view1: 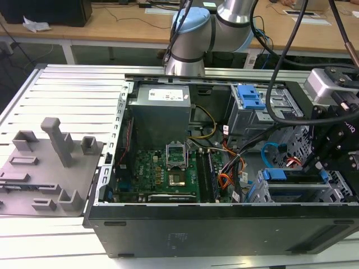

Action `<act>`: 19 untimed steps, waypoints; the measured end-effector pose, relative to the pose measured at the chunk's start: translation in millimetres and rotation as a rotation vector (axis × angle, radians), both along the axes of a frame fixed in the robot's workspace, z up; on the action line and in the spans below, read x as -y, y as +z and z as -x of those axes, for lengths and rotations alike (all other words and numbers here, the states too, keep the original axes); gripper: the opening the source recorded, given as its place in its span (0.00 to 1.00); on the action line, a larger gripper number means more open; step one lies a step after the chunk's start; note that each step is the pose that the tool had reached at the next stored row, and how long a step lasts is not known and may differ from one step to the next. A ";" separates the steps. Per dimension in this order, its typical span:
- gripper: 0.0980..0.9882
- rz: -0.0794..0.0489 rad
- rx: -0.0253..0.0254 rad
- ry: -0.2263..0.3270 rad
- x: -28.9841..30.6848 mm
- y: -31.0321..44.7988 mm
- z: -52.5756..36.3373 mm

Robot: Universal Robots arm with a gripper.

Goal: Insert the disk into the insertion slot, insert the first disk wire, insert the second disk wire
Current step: 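Insert the first disk wire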

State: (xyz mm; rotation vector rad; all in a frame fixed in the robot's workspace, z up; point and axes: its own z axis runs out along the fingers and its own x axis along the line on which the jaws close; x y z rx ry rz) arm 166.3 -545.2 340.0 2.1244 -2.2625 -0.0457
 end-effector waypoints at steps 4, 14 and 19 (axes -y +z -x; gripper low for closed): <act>0.07 -0.002 0.0004 0.000 -0.1 2.2 0.0; 0.07 -0.011 0.0009 -0.001 1.2 2.9 2.4; 0.07 -0.012 0.0007 -0.001 1.4 -0.2 2.1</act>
